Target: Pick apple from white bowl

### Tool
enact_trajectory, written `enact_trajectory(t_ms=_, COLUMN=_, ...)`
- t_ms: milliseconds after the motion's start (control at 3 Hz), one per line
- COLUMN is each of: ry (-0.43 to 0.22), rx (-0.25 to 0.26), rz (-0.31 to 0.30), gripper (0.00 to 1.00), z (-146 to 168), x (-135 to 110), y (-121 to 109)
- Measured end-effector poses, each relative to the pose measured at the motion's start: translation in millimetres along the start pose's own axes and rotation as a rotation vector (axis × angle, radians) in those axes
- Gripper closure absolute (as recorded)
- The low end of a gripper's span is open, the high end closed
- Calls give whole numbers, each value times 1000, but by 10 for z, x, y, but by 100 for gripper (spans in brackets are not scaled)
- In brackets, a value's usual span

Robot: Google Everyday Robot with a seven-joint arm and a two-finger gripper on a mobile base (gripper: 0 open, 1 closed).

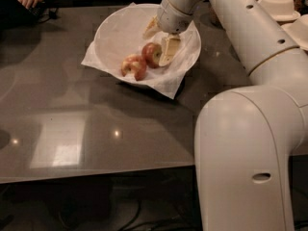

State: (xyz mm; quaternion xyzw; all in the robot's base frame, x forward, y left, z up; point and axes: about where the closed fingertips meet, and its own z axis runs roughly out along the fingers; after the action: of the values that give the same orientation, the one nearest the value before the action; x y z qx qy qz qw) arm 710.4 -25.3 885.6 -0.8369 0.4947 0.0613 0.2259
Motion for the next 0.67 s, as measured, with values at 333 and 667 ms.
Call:
enact_trajectory(t_ms=333, ry=-6, rx=-14, rz=-1, gripper=31, z=78, x=13, y=-8)
enact_trajectory(t_ms=667, ry=-10, rx=-26, rz=0, gripper=31, z=145, x=26, y=-19)
